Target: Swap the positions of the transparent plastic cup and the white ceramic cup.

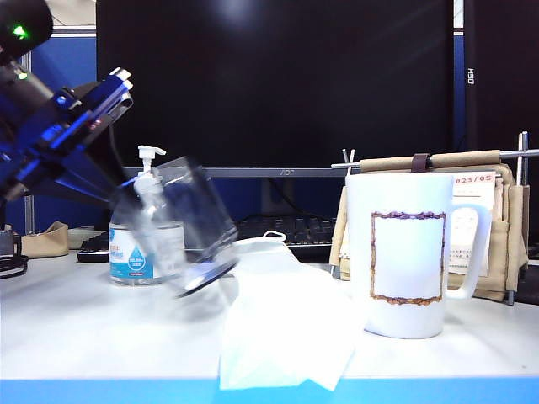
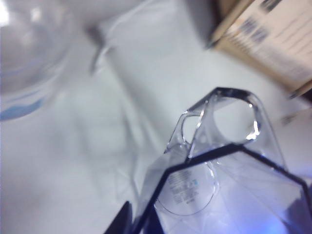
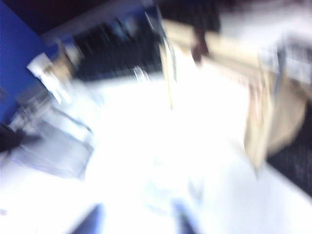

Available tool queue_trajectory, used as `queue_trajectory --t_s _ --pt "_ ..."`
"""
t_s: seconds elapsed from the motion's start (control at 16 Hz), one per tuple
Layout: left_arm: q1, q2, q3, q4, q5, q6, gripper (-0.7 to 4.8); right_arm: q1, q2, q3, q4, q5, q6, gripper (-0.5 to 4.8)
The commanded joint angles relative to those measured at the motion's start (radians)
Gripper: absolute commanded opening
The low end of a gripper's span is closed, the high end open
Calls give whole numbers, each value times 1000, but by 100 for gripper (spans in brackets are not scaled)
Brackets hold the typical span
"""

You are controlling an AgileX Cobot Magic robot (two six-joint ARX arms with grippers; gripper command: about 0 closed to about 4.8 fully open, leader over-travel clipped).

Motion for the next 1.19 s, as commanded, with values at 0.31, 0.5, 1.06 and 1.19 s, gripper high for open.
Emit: queue_trajectory --t_s 0.31,0.5,1.06,1.19 --pt "-1 -255 45 -138 -170 157 -5 89 127 -119 64 82 25 236" --pt "0 -408 43 -145 -238 175 -5 220 135 -169 159 242 70 242" --pt "1 -676 -93 -163 -273 167 -5 427 264 -305 374 599 100 244" --pt "1 -705 -95 -200 -274 157 -5 428 350 -305 454 576 85 244"
